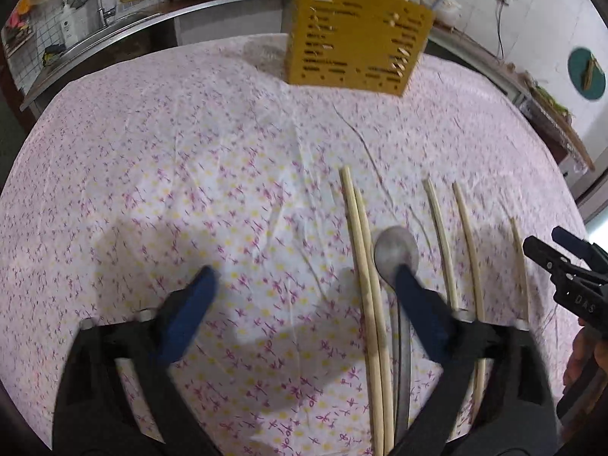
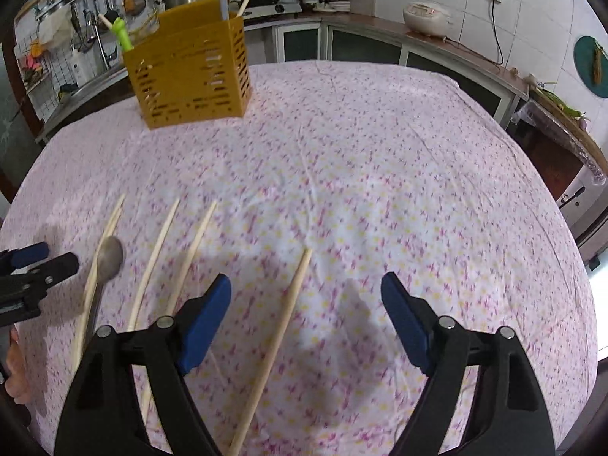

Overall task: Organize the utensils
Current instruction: 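Move both open tools back toward the remaining chopsticks and metal spoon, then close the left tool on a wooden chopstick while the right tool grasps another chopstick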

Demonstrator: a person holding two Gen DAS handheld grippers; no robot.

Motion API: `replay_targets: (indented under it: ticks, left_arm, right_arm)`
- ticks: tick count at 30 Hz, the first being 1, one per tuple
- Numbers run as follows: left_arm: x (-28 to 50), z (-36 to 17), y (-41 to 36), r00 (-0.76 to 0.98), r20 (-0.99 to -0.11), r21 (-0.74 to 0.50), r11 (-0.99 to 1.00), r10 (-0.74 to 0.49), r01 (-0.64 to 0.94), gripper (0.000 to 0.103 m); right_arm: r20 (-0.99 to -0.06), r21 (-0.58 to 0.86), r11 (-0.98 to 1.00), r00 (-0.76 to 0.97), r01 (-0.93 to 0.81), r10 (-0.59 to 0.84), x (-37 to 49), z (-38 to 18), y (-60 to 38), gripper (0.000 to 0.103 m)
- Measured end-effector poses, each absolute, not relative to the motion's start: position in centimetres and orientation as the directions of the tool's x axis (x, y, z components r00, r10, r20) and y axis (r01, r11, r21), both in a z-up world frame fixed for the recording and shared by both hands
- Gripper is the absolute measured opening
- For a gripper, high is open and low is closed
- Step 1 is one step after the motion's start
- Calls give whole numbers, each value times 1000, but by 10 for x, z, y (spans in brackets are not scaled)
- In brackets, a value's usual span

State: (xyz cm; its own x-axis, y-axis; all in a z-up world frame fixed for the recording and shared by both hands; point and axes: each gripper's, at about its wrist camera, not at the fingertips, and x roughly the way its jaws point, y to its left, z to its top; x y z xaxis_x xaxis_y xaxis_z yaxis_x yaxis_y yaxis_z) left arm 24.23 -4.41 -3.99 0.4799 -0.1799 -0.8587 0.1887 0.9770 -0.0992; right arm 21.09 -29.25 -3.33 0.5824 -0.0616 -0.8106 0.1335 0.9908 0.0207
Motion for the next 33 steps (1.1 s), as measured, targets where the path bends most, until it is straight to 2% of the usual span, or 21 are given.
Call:
replay_targets:
  ticks: [4, 7, 9, 17, 18, 22, 26, 33]
  left_arm:
    - [242, -38, -53, 470, -861, -96, 970, -192, 221, 66]
    - [247, -39, -56, 456, -869, -98, 969, -194, 225, 57]
    - [251, -45, -59, 429, -879, -116, 966, -208, 232, 50]
    - [263, -51, -66, 411, -889, -107, 965, -201, 240, 49]
    - [265, -51, -68, 410, -891, -100, 965, -196, 244, 47]
    - [276, -51, -68, 401, -895, -101, 965, -195, 244, 37]
    - [279, -48, -59, 386, -894, -140, 960, -228, 242, 27]
    - [279, -49, -54, 380, -890, -165, 955, -251, 245, 25]
  right_arm:
    - [-824, 51, 990, 566, 133, -33, 209, -32, -294, 52]
    - [-839, 77, 988, 545, 131, -7, 210, -35, -297, 41]
    - [-851, 83, 989, 526, 119, 9, 212, -39, -296, 37]
    - [-878, 98, 990, 478, 100, 39, 220, -51, -296, 35]
    - [-879, 99, 990, 475, 98, 41, 222, -51, -297, 35]
    - [-887, 106, 991, 458, 82, 57, 228, -49, -300, 22]
    - [-890, 128, 989, 447, 71, 83, 231, -47, -302, 18]
    - [-892, 119, 992, 441, 28, 95, 237, -48, -290, 13]
